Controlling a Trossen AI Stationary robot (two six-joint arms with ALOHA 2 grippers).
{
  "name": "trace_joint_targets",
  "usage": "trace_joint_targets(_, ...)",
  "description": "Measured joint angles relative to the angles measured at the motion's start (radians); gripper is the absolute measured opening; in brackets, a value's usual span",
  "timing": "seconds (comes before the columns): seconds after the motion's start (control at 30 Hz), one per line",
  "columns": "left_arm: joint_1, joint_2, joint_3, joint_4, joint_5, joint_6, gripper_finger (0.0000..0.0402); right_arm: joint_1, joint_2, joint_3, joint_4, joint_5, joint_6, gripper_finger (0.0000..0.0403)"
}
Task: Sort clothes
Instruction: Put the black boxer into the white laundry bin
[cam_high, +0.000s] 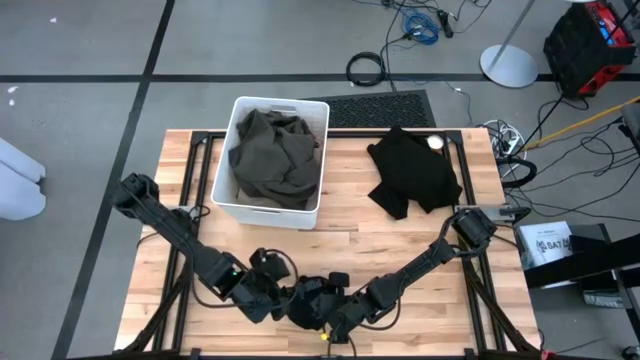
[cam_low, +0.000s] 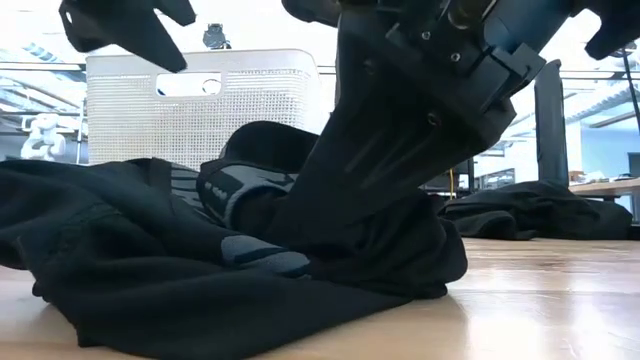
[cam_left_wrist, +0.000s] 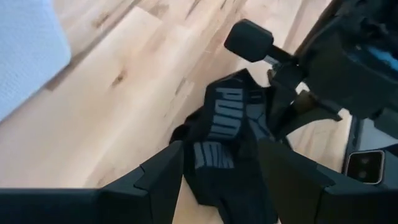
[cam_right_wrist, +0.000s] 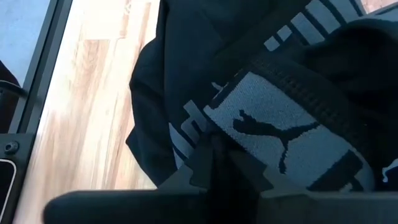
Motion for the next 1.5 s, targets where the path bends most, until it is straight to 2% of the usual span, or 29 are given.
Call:
trace_joint_targets(0.13, 0.019, 0.01, -0.029, 0.106, 0.083, 0.009, 0.0216, 0.0, 0.0, 0.0, -0.001, -0.005, 0.016, 0.0052)
trace_joint_targets(0.23, 0.035, 0.01, -0.074, 0.251, 0.151, 0.006, 0.0216, 0.0, 0.001, 0.0, 0.0, -0.006, 0.026, 0.0093)
trace_joint_targets(0.33, 0.058, 0.01, -0.103, 0.266, 0.193, 0.006, 0.0216, 0.001, 0.001, 0.0, -0.002, -0.006, 0.028, 0.0143)
trace_joint_targets(0.47, 0.091, 0.011, -0.129, 0.258, 0.197, 0.006, 0.0216, 0.001, 0.001, 0.0, -0.006, -0.007, 0.05, 0.0209)
trace_joint_targets(0.63, 0.104, 0.011, -0.129, 0.262, 0.218, 0.005, 0.0217, 0.001, 0.002, -0.002, -0.006, -0.007, 0.052, 0.0258)
trace_joint_targets(0.8, 0.114, 0.033, -0.129, 0.265, 0.222, 0.009, 0.0237, 0.001, 0.002, -0.002, -0.006, -0.006, 0.051, 0.0269)
trace_joint_targets(1.03, 0.147, 0.123, -0.128, 0.284, 0.326, 0.074, 0.0313, 0.0, 0.002, -0.002, -0.006, -0.002, 0.048, 0.0266)
trace_joint_targets(1.23, 0.18, 0.147, -0.128, 0.311, 0.348, 0.066, 0.0368, 0.0, 0.002, -0.002, -0.005, -0.002, 0.048, 0.0266)
trace_joint_targets(1.5, 0.194, 0.22, -0.127, 0.361, 0.351, 0.031, 0.038, 0.0, 0.002, -0.003, -0.003, -0.002, 0.048, 0.0266)
